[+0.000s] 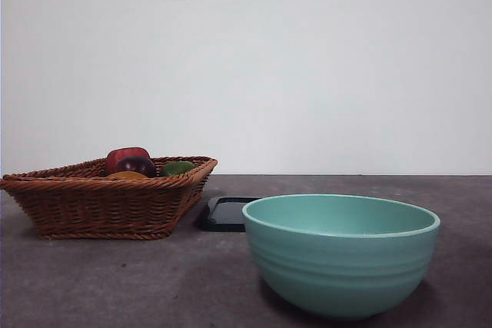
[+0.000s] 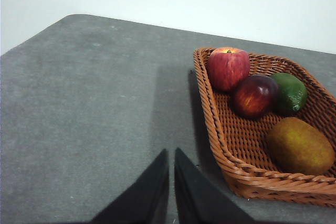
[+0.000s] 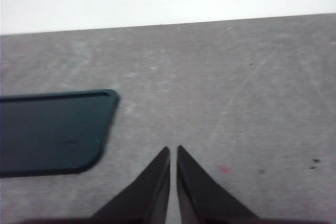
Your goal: Pick up the wifruite, put it on the bowl, pick up the plate, put it on desk
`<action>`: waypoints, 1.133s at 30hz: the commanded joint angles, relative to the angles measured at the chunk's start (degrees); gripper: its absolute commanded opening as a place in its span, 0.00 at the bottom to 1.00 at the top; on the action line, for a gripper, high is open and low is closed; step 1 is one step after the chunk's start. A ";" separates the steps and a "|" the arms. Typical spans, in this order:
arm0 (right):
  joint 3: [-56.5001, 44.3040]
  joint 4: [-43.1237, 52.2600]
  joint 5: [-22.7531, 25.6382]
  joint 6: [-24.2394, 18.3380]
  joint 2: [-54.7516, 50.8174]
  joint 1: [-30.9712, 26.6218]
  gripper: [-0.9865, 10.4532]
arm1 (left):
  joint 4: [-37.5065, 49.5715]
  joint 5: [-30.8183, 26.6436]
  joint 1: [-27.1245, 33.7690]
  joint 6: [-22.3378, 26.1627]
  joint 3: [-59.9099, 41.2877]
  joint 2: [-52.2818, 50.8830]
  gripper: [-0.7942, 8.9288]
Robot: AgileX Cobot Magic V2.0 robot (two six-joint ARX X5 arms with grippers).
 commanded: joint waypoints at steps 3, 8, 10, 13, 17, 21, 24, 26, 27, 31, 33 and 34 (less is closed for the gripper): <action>0.96 0.17 -1.05 8.48 -0.17 0.50 0.10 | -0.35 0.26 0.09 -1.01 -0.39 0.00 0.10; 4.59 -1.29 -0.15 11.34 0.15 0.77 0.10 | -0.31 0.24 0.09 -2.82 0.81 0.07 0.10; 6.25 -1.77 -0.20 11.74 0.83 0.79 0.10 | -0.37 0.24 0.09 -2.86 1.77 0.07 0.10; 9.33 -3.26 -0.20 11.93 2.38 0.94 0.10 | -0.66 -0.72 0.09 -3.28 3.91 0.37 0.10; 14.25 -4.20 -0.22 12.94 5.31 1.60 0.10 | -0.70 -1.31 0.09 -4.76 8.41 2.03 0.10; 19.74 -4.24 -0.33 12.81 8.57 2.23 0.10 | -0.68 -1.44 0.09 -5.11 13.70 5.60 0.10; 24.48 -4.72 -1.18 12.76 11.34 2.32 0.10 | -1.18 -1.38 0.09 -4.87 19.82 9.40 0.10; 27.98 -5.81 -2.40 12.74 13.38 2.32 0.10 | -2.95 -0.81 0.09 -3.58 24.83 12.44 0.10; 29.46 -6.47 -2.89 12.74 14.25 2.32 0.10 | -3.82 -0.31 0.09 -2.73 27.04 13.77 0.10; 35.82 -9.31 -8.22 11.54 18.12 2.32 0.10 | -7.82 3.82 -0.28 -0.63 36.41 19.74 0.10; 38.84 -11.17 -11.39 10.84 19.91 2.32 0.10 | -9.77 5.92 -1.01 0.33 40.50 22.10 0.10; 40.48 -12.52 -12.79 10.64 20.92 2.32 0.10 | -10.86 6.82 -1.64 0.79 42.56 23.17 0.10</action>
